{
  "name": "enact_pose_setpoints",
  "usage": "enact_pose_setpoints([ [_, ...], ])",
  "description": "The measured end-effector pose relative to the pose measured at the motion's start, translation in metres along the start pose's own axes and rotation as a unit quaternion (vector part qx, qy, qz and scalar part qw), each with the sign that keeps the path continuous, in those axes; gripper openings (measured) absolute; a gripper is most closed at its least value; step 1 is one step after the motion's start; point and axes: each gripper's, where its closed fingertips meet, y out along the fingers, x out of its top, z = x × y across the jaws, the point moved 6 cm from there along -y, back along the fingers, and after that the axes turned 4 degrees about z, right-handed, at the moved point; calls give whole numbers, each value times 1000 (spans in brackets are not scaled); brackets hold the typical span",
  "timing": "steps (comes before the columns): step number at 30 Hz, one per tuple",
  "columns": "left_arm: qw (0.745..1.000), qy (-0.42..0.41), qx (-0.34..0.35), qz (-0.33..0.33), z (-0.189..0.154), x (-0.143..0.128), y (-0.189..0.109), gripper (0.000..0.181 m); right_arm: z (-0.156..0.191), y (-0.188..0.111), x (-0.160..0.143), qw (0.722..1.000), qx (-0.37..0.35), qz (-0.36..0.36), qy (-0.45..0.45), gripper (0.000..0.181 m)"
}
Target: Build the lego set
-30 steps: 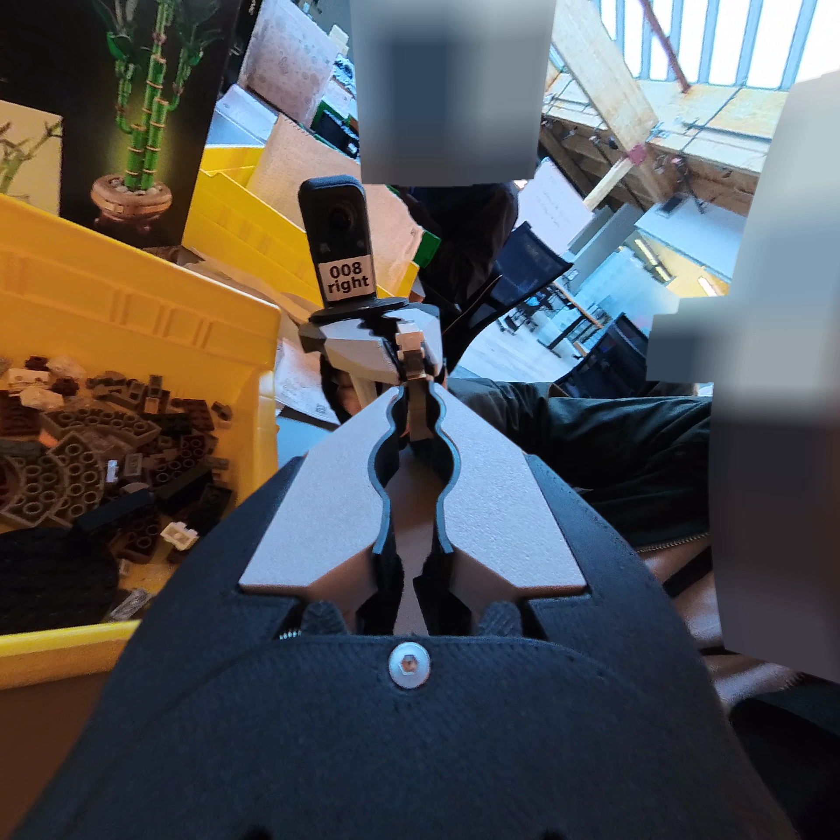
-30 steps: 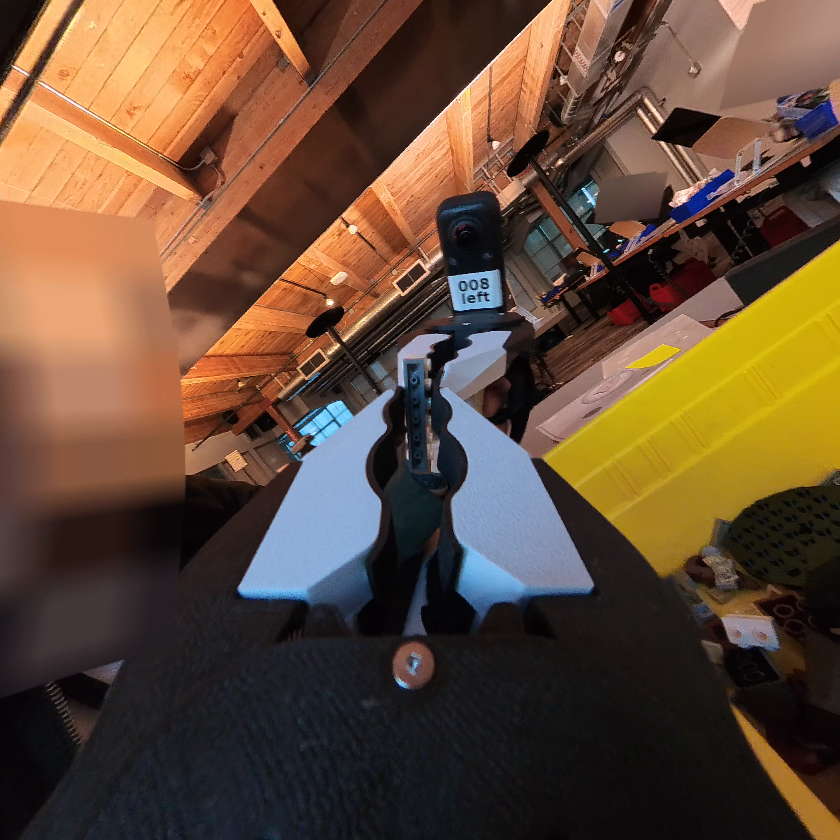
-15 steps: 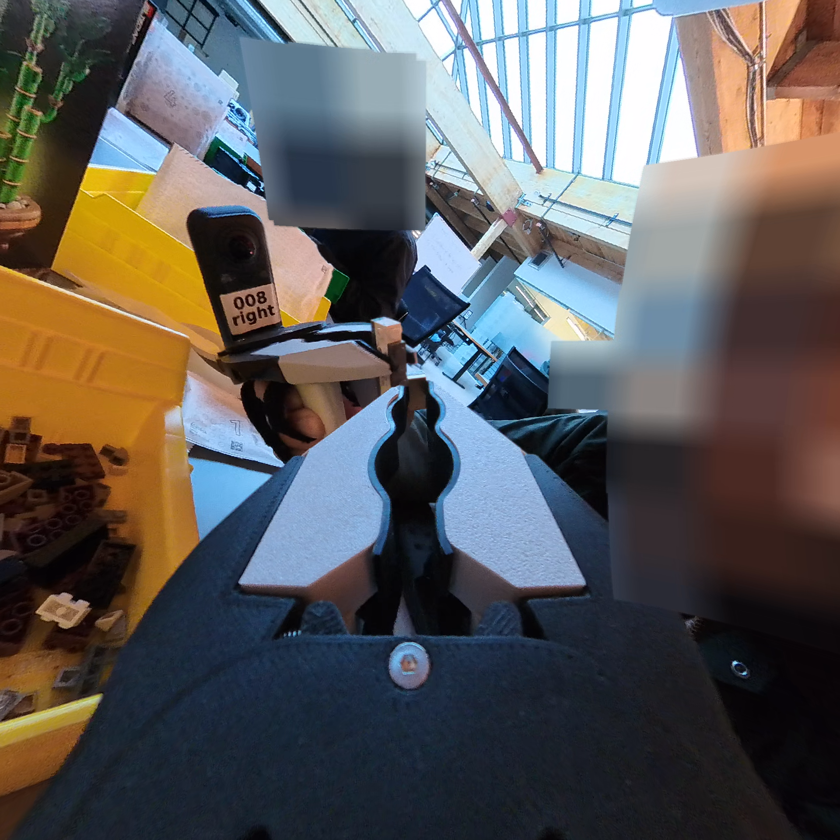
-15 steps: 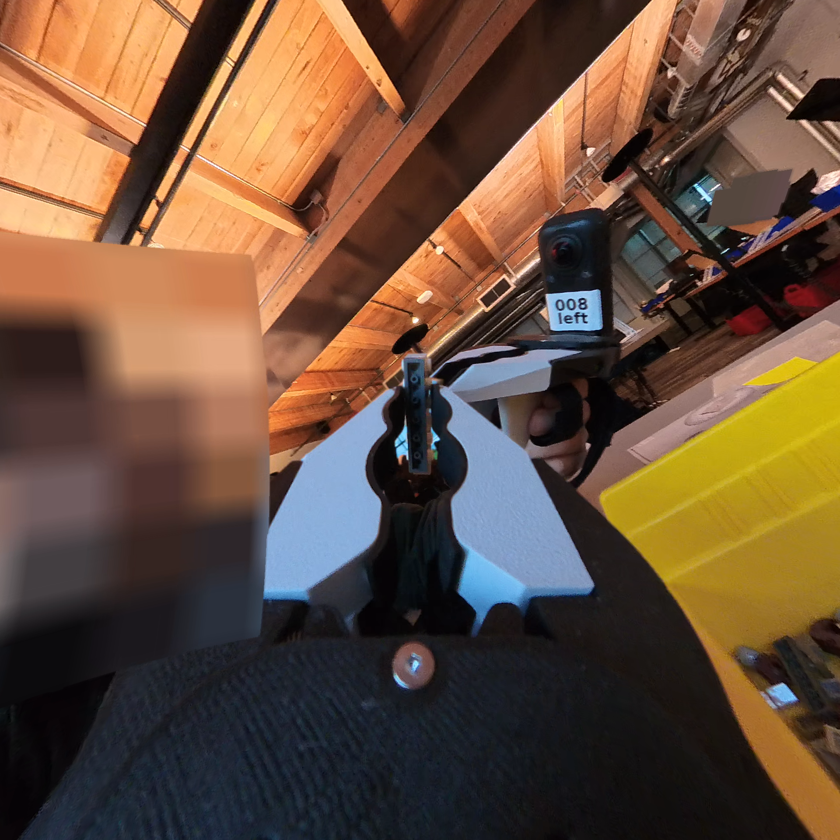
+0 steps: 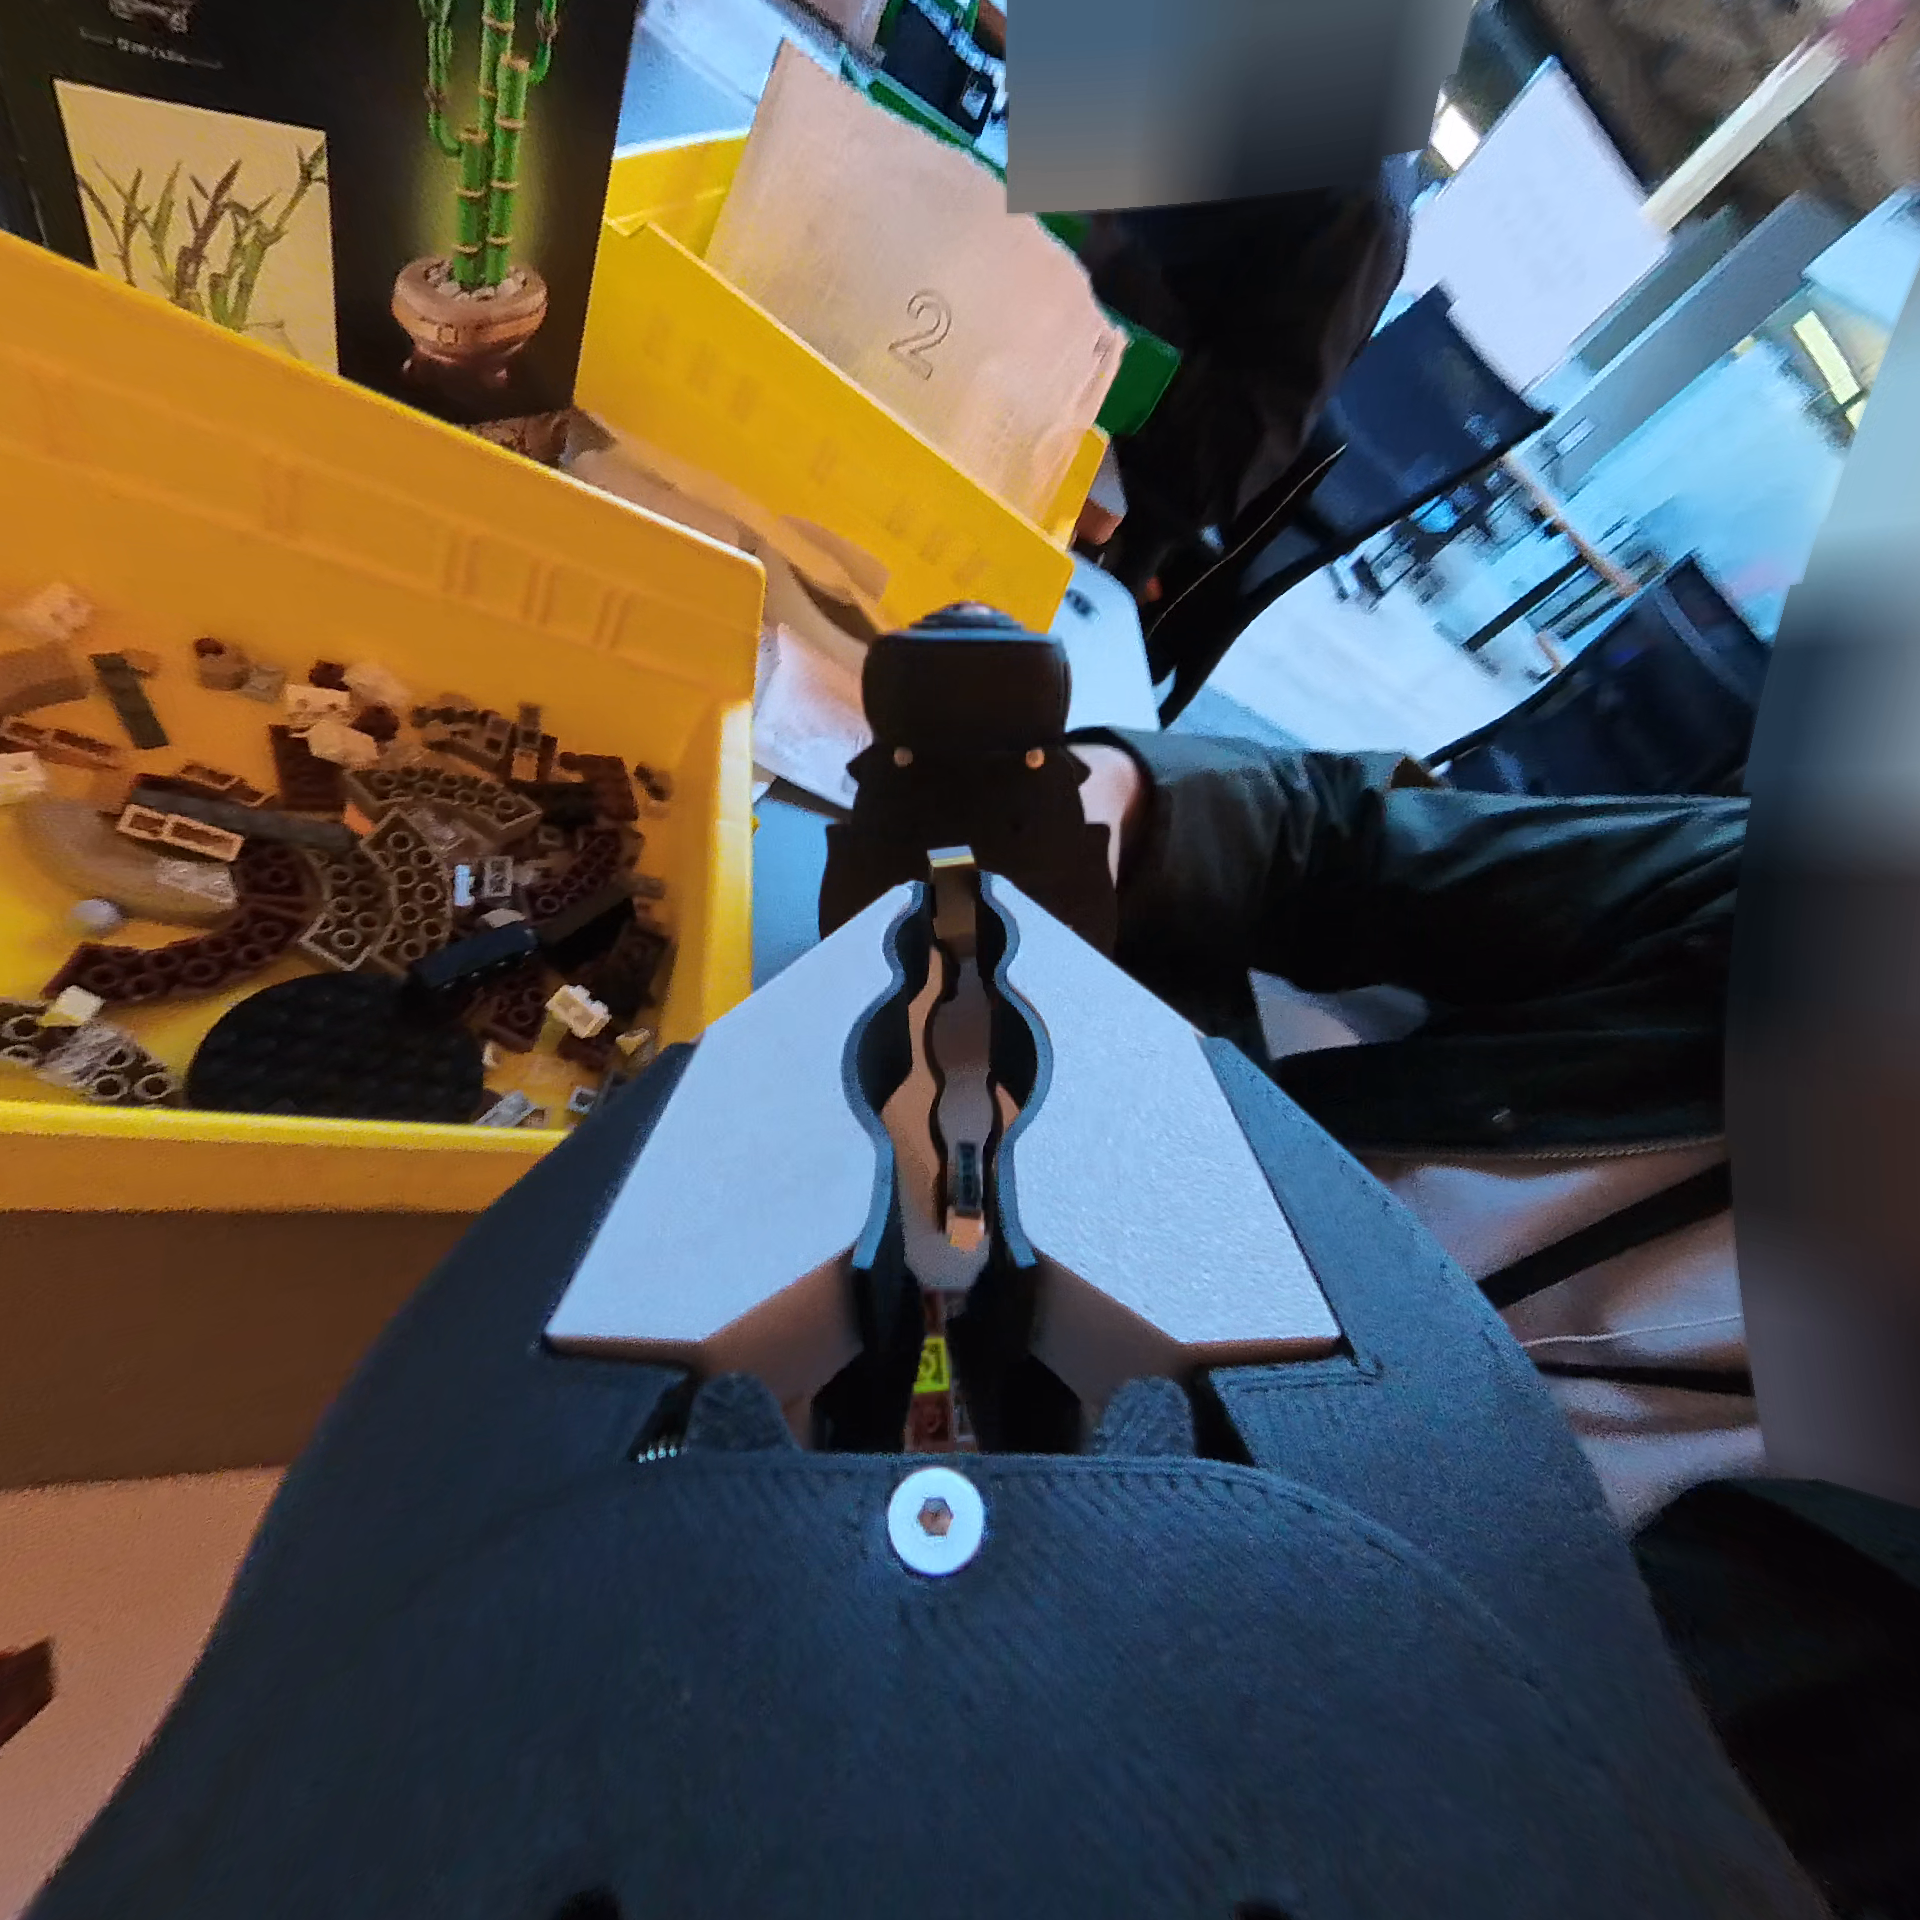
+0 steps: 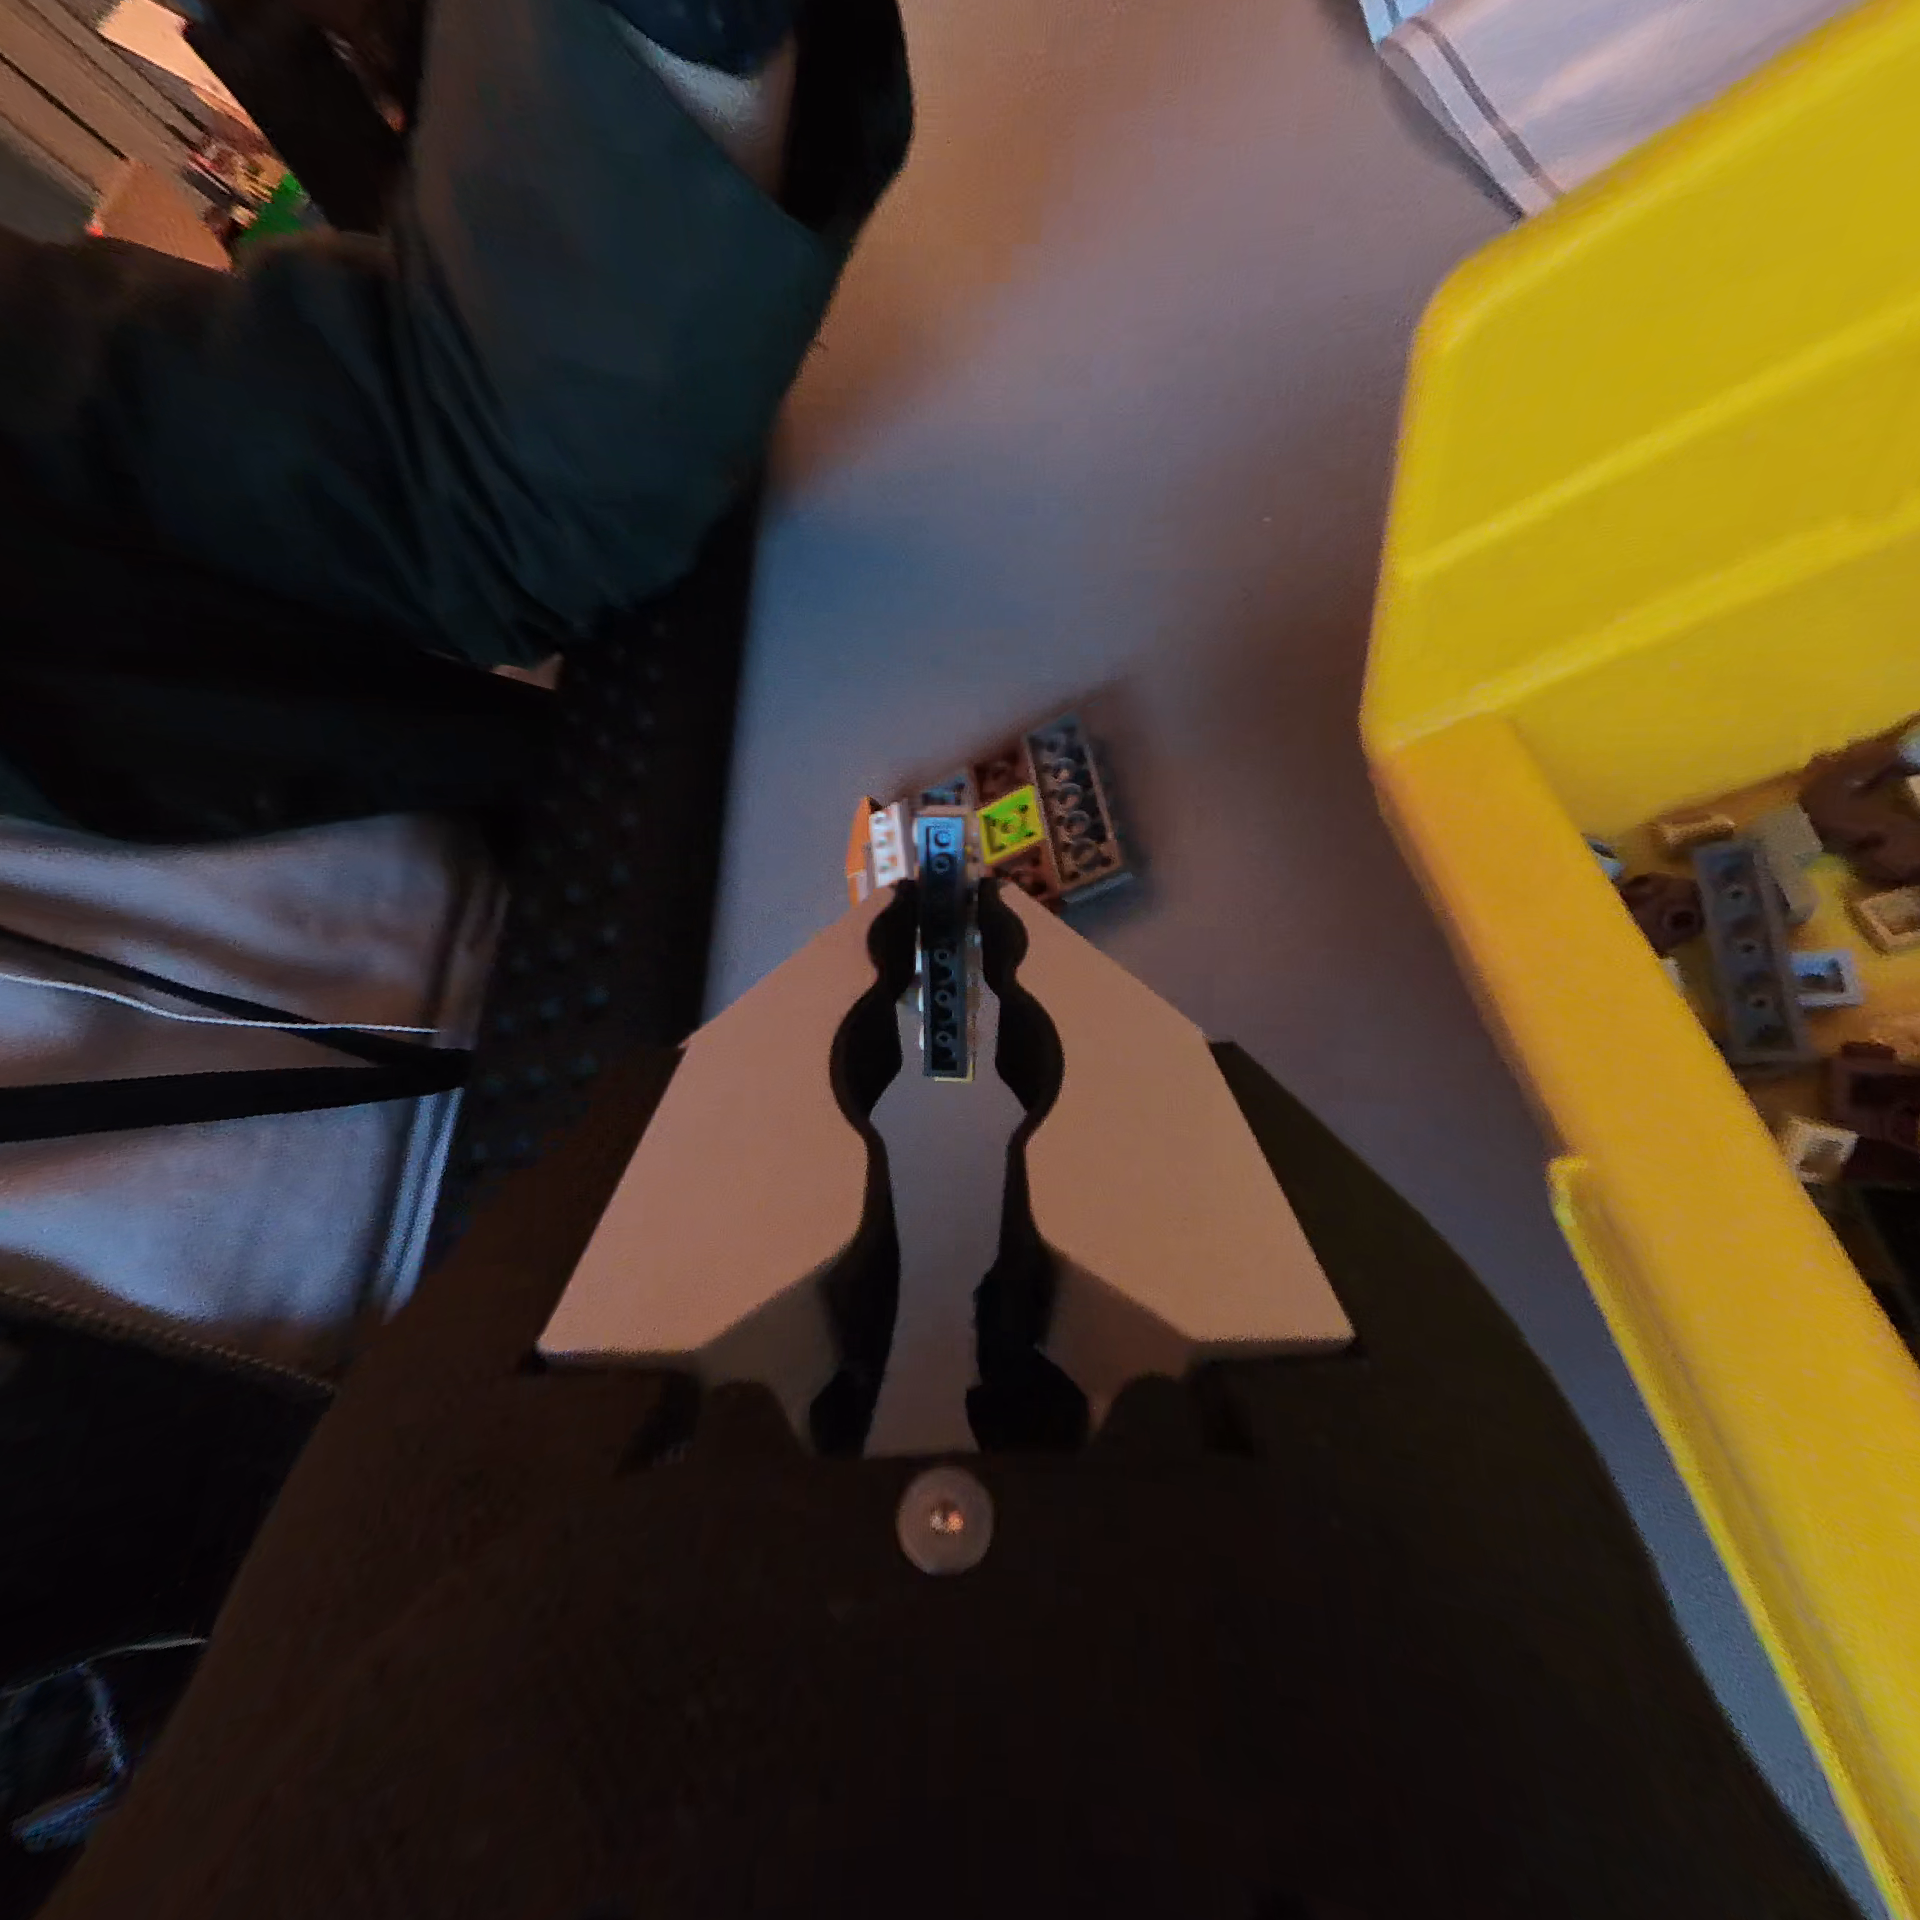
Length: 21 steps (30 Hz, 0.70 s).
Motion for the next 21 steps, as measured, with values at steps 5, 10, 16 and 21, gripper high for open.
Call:
enact_pose_setpoints([
  [5, 999, 36, 16, 37, -7, -4, 1, 7, 3, -29, 20, 994, -15, -103, -42, 25],
  [10, 998, 59, 2, 31, -14, -2, 8, 7, 11, -90, 45, 939, -44, -333, -69, 24],
  [16, 996, 81, -1, 47, -21, -3, 19, 7, 11, -103, 47, 914, 24, -403, -32, 23],
  [21, 996, 76, -4, 51, -22, -4, 22, 7, 15, -97, 47, 922, 17, -384, -51, 9],
])
